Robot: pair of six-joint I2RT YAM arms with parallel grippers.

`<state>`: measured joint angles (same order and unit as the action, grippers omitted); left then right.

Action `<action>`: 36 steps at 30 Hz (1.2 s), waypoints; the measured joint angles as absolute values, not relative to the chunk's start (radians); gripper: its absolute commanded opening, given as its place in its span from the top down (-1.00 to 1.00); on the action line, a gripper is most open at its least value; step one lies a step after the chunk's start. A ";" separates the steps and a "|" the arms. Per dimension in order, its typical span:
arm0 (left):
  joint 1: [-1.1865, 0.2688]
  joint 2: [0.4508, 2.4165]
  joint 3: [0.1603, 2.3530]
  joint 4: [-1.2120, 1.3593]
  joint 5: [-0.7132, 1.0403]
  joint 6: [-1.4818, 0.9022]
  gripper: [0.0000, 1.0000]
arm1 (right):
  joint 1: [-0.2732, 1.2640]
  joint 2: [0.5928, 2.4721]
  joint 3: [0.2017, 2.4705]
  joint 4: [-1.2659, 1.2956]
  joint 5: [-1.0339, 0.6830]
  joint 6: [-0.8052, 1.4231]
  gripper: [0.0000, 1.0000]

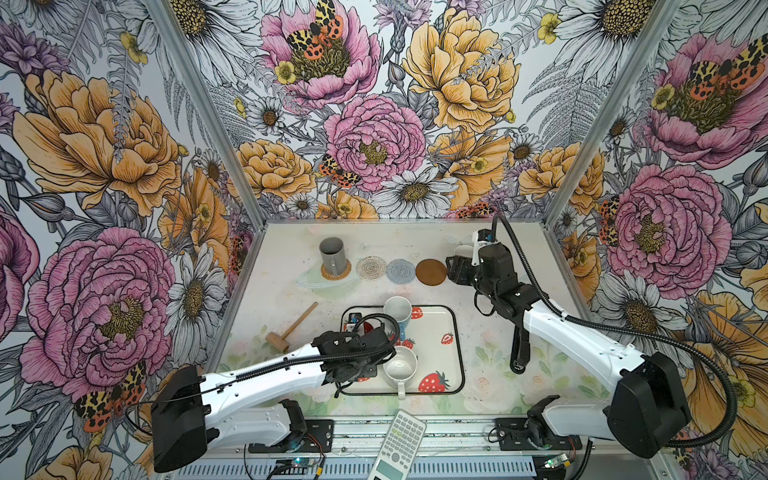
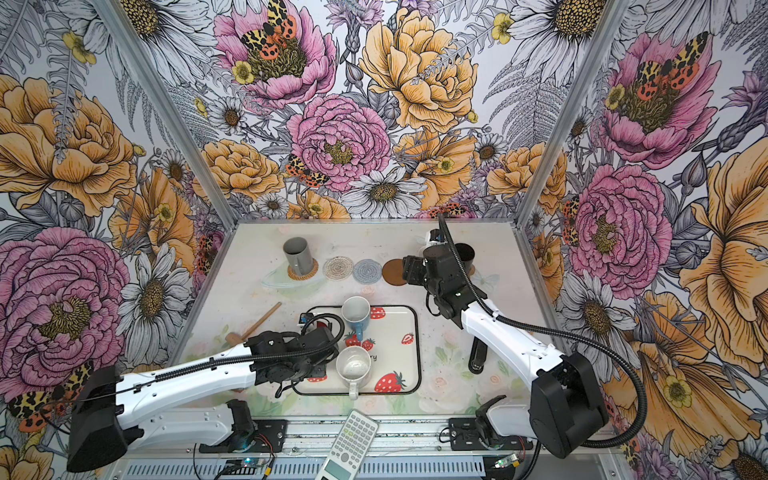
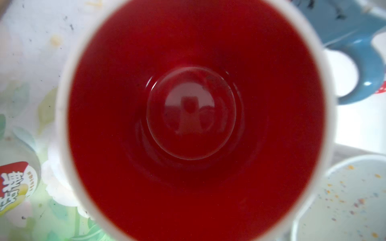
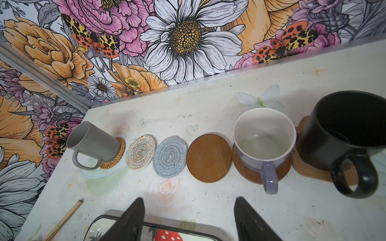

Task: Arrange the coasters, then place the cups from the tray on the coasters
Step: 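Lift the red-lined mug and carry it over the rainbow woven coaster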

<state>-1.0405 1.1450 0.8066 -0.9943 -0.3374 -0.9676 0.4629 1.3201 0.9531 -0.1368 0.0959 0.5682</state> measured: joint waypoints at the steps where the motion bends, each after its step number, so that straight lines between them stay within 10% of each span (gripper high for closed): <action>1: -1.023 1.145 0.821 -0.997 -0.337 -0.951 1.00 | 0.463 1.322 0.953 -0.137 0.095 0.568 -0.39; 36: -0.540 1.711 1.421 -0.918 -0.305 -0.437 1.00 | 0.371 1.398 0.985 -0.136 -0.009 0.567 -0.31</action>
